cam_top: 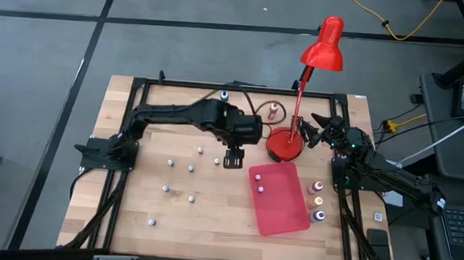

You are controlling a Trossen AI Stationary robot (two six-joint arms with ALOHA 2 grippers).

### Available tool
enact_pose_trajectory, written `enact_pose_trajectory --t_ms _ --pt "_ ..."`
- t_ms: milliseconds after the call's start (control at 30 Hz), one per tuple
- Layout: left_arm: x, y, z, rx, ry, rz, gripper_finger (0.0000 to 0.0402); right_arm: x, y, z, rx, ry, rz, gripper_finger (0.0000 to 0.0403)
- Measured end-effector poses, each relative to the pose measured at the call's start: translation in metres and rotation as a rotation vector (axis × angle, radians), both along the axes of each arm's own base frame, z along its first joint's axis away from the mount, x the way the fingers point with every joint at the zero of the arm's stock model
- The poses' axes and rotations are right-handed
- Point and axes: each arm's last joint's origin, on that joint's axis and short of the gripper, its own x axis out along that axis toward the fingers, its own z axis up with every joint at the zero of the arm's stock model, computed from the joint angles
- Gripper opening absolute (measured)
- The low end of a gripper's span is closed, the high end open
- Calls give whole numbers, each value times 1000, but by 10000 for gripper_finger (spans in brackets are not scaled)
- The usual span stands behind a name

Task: Pick & Place food coloring
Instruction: Put the small orange food coloring bottle into the red bin

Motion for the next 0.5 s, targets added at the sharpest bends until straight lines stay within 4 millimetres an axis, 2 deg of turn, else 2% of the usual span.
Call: enact_pose_trajectory --t_ms 300,433,500 --pt "-20 5 33 -16 -165 -59 230 0 0 0 0 0 0 306" --pt "-43 15 58 -18 -320 -62 230 0 0 0 0 1 -1 306" --pt "-53 21 62 -10 -349 -54 230 0 0 0 1 0 0 306"
